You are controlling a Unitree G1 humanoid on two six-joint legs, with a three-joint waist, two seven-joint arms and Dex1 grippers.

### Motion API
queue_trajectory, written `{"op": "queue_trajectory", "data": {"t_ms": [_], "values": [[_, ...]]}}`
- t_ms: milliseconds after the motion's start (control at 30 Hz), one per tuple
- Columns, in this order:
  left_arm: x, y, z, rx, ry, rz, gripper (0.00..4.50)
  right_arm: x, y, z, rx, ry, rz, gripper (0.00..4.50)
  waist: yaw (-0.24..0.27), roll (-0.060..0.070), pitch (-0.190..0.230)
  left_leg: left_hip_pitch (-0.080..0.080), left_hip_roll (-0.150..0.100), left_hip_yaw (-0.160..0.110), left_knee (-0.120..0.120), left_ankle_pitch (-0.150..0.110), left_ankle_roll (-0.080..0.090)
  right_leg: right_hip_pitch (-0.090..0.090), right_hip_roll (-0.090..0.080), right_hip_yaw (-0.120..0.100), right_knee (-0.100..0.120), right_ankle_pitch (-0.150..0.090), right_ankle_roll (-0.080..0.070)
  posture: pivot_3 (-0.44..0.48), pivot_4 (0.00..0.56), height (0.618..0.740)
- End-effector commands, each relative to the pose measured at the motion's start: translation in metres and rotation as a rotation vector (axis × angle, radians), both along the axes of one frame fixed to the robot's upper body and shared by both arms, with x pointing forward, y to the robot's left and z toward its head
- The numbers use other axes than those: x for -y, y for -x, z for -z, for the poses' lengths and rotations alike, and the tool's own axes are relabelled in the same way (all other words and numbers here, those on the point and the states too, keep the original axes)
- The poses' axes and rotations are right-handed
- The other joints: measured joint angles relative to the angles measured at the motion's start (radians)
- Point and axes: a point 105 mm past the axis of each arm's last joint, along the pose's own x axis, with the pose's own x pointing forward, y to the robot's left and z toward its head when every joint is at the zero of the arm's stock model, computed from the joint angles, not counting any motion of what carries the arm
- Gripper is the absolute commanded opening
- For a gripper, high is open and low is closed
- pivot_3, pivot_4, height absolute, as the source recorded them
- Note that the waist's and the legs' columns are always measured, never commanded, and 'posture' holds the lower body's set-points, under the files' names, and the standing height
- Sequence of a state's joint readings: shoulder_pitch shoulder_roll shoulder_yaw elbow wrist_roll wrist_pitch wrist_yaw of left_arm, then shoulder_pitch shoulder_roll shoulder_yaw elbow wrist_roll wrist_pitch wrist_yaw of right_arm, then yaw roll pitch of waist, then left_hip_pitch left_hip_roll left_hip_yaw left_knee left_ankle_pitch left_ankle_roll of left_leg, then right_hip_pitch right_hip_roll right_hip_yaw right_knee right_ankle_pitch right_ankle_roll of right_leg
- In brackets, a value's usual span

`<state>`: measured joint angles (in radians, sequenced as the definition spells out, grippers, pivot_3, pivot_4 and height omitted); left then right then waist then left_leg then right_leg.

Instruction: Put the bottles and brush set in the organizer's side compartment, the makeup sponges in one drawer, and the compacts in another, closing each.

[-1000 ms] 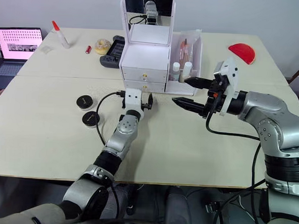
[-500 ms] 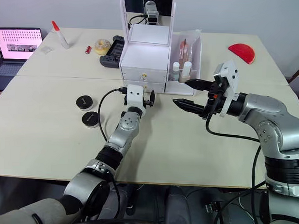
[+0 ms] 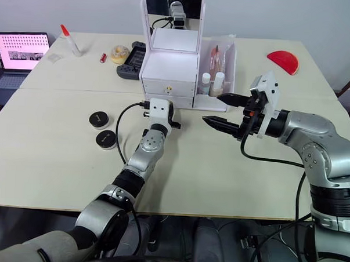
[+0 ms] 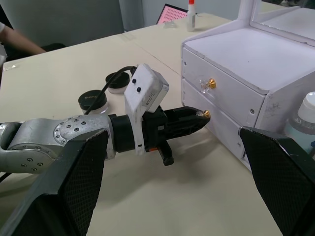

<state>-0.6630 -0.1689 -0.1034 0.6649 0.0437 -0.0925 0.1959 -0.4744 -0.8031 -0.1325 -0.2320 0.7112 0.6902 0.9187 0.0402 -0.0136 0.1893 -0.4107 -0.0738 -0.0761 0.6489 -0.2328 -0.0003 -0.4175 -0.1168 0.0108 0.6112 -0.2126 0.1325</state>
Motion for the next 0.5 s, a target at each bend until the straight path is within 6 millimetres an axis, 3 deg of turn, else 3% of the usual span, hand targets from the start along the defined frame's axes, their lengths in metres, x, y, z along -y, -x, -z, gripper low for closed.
{"op": "queue_trajectory", "data": {"t_ms": [33,500], "values": [[0.025,0.01,-0.024,0.087,0.03,0.081,0.26,0.0,0.004,-0.013,0.058,-0.011,-0.002,4.5,0.0,0.0,0.0,0.0,0.0,0.0,0.0,0.0,0.0,0.0,0.0,0.0,0.0,0.0,0.0,0.0,0.15,0.738],[0.004,0.077,-0.013,0.101,-0.083,0.236,0.26,0.002,0.006,-0.014,0.062,-0.005,0.009,4.5,0.001,0.0,0.0,-0.002,0.0,0.0,0.0,0.0,0.0,-0.002,0.0,0.001,0.0,-0.001,-0.002,0.0,0.15,0.738]]}}
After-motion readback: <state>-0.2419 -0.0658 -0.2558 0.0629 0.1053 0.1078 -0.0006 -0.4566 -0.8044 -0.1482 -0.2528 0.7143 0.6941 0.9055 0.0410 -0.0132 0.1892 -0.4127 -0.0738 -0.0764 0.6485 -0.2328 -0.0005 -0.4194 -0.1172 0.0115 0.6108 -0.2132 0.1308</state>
